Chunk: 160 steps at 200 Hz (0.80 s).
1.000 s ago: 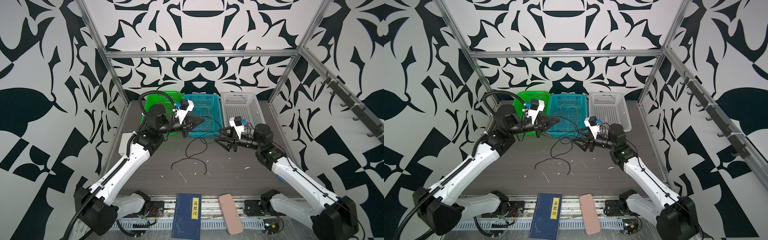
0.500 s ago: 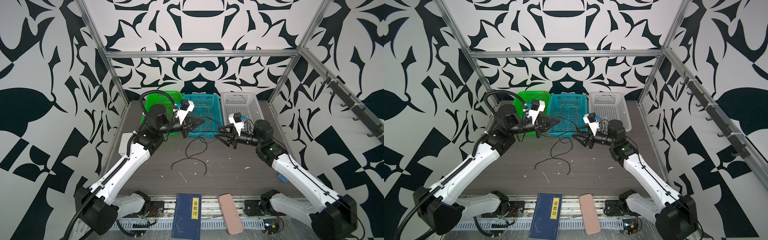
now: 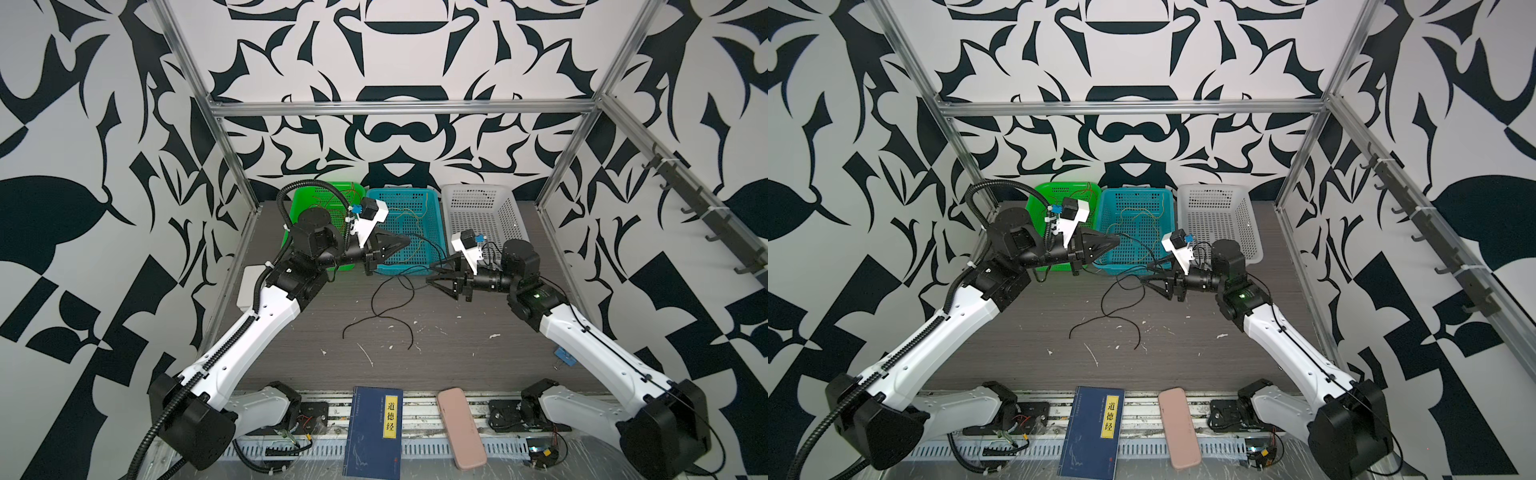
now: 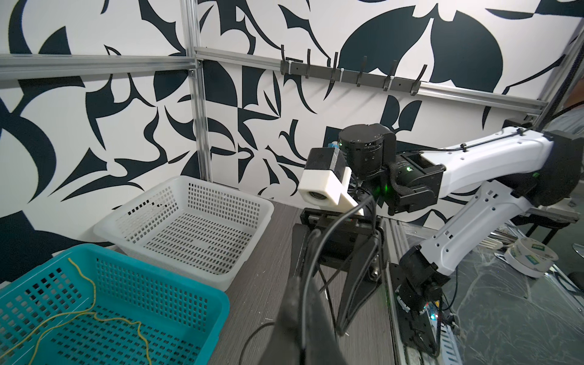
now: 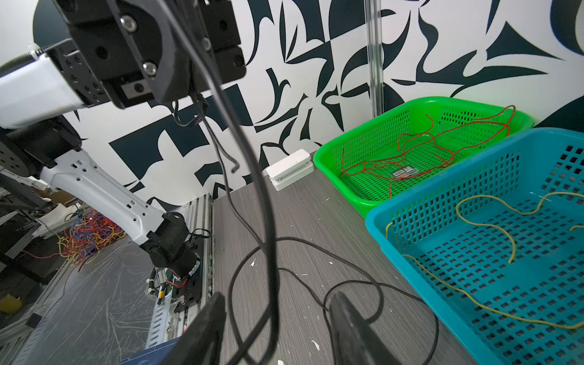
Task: Untangle and sort cables by color
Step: Straighten the cable.
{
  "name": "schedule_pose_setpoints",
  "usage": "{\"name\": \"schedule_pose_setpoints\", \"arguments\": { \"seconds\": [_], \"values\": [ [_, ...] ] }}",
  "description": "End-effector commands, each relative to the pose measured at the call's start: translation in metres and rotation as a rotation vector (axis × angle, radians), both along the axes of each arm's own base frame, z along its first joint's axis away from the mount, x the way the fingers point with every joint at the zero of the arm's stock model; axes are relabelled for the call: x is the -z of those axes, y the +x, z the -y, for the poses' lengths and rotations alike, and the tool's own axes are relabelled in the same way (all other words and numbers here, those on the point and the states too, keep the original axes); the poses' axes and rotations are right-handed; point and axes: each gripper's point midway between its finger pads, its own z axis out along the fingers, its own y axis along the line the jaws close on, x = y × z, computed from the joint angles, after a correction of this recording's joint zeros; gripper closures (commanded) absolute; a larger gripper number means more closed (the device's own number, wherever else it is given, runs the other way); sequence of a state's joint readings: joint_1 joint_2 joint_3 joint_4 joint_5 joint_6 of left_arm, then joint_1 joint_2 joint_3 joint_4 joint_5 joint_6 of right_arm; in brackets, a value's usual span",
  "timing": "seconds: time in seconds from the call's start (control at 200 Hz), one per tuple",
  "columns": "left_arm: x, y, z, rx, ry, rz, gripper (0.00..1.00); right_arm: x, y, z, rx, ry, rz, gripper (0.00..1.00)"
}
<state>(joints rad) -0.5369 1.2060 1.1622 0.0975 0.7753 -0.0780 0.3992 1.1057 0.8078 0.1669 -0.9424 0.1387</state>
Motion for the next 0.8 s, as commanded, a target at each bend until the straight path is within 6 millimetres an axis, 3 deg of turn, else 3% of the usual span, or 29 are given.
{"name": "schedule_pose_setpoints", "arguments": {
  "seconds": [0.0, 0.225, 0.525, 0.63, 0.735, 0.795],
  "values": [
    [-0.025, -0.008, -0.001, 0.025, -0.042, 0.053, 1.00, -0.013, 0.007, -0.003, 0.011, 0.025, 0.046, 0.54],
    [-0.027, -0.009, -0.001, 0.029, -0.048, 0.053, 1.00, -0.018, 0.020, -0.004, 0.055, 0.038, 0.051, 0.67],
    [-0.013, -0.004, 0.002, 0.031, -0.032, 0.024, 1.00, -0.056, 0.027, 0.000, 0.116, 0.175, 0.122, 0.63],
    [-0.011, -0.004, 0.002, 0.031, -0.030, 0.021, 1.00, -0.061, 0.033, 0.000, 0.132, 0.185, 0.119, 0.64],
    [-0.011, -0.006, 0.001, 0.033, -0.032, 0.022, 1.00, -0.061, 0.040, -0.002, 0.148, 0.177, 0.102, 0.75],
    [-0.011, -0.008, 0.000, 0.034, -0.030, 0.023, 1.00, -0.059, 0.044, -0.004, 0.163, 0.157, 0.095, 0.91]
  ]
}}
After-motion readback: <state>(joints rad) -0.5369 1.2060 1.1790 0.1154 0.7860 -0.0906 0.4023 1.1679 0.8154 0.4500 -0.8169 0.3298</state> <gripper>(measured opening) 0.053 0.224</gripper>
